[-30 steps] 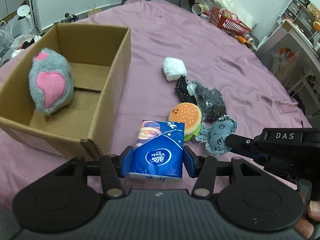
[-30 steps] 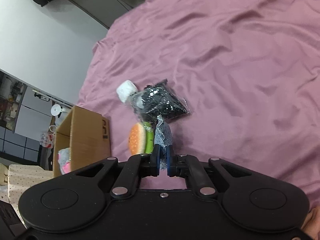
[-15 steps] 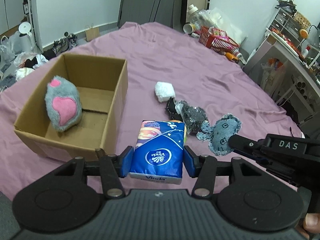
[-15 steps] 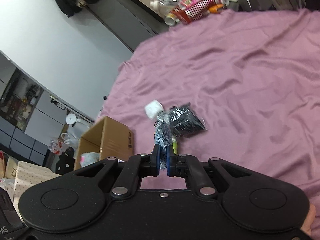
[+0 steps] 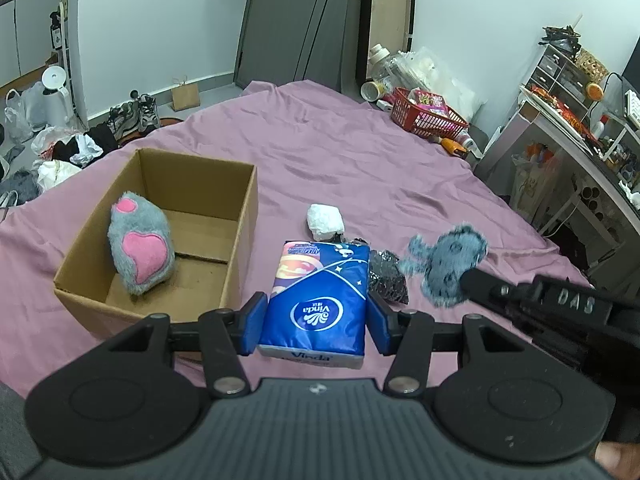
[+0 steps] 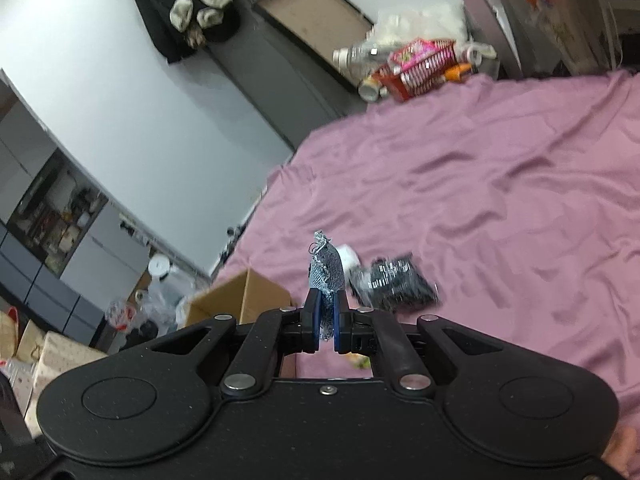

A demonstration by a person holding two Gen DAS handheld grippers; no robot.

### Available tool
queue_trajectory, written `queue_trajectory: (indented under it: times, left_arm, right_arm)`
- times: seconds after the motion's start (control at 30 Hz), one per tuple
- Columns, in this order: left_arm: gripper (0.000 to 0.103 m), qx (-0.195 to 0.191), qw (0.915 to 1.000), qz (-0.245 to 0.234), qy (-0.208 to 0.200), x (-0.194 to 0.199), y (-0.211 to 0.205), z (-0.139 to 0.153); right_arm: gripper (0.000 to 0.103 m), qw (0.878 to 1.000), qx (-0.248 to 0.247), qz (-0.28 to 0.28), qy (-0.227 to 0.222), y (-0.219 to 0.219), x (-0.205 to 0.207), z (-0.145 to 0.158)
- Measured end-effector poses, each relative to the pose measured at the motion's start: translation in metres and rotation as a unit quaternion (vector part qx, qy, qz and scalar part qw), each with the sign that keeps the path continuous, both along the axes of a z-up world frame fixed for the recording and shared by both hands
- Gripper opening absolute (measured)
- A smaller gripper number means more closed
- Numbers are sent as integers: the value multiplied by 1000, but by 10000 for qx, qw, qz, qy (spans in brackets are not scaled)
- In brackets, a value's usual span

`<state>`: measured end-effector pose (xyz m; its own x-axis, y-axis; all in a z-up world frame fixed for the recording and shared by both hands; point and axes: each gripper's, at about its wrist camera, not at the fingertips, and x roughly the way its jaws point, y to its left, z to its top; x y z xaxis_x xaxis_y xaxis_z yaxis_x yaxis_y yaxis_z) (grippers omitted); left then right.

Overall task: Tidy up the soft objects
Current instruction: 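Carry the tissue pack in the left tool while the right tool carries the plush to the box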

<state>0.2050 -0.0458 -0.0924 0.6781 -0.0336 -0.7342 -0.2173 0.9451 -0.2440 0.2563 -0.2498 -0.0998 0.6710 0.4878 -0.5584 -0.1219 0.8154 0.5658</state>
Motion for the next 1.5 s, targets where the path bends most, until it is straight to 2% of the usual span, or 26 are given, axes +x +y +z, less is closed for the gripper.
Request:
queue_trajectory:
  times: [0.33, 0.6, 0.83, 1.23, 1.5]
  left_arm:
    - [52, -66, 9999, 83, -8, -1, 19, -5]
    - [52, -133, 9998, 141, -102, 1, 43, -4]
    - [52, -203, 9996, 196, 21, 11, 66, -12]
    - [52, -321, 9978, 539, 223, 23, 121, -27]
    - [52, -305, 9958, 772, 399, 15, 153, -32]
  right_arm:
    - [6, 9998, -125, 92, -96, 23, 6, -6]
    - [6, 9989, -44, 254, -380, 44, -3, 2]
    - [6, 9974, 5, 448, -573, 63, 1, 4]
    - [6, 9950, -64, 873, -482, 111, 9, -5]
    - [6, 9930, -127, 1129, -326, 135, 8, -8]
